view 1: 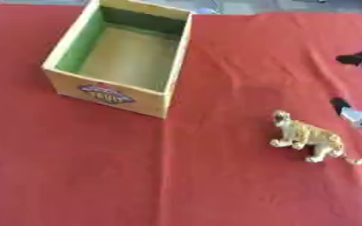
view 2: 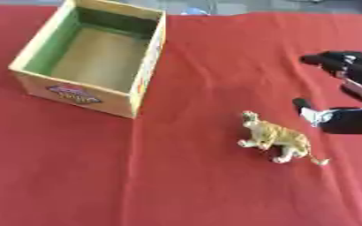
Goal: Pick up objects on the table and place them in the box.
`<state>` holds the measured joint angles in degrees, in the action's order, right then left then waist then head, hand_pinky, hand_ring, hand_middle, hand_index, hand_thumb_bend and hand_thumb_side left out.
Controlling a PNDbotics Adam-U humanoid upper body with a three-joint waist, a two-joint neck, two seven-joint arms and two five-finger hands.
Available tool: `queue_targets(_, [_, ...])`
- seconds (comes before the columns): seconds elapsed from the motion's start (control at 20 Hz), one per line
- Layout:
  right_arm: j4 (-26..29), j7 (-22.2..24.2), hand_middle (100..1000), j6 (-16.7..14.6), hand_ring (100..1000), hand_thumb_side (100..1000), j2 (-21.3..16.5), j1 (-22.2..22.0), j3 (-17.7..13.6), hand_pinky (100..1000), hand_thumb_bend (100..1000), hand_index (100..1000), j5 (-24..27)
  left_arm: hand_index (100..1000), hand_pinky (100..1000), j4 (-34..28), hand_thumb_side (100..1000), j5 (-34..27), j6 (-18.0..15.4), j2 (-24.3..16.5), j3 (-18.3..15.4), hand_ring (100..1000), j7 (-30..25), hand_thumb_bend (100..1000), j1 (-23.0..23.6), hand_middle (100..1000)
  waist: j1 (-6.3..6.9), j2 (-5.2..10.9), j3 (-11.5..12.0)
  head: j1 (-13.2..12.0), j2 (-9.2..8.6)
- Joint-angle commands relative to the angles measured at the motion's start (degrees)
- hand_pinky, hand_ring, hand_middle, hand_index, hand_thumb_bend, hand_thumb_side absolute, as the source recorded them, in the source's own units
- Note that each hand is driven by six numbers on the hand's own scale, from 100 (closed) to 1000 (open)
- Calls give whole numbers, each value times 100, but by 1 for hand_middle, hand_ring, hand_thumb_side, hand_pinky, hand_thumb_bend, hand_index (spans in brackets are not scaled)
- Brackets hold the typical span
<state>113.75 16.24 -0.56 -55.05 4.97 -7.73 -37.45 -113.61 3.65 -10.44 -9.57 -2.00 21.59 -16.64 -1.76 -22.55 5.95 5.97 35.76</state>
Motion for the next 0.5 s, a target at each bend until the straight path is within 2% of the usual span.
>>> queue_targets(0.05, [85,-42,883,-83,920,691,-82,-19,-116,967,206,1000,-25,688,510,-98,571,49,-25,-105,-37,442,14,100,-38,555,23,78,-13,-52,82])
queue_targets(0.35, [85,66,882,-128,919,689,-44,-92,-54,968,223,1000,-52,689,511,-98,570,51,-31,-102,-44,444,17,100,-29,556,73,127,9,-106,245])
queue_targets(0.45, [85,128,885,-154,924,692,-58,-126,-6,968,258,1000,-67,689,512,-98,569,40,-36,-104,-54,445,28,100,-26,556,75,174,28,-103,288])
queue_targets(0.5, [85,172,886,-165,926,660,-72,-142,28,968,308,1000,-90,689,512,-98,567,33,-37,-104,-55,445,31,100,-25,556,73,196,32,-102,309])
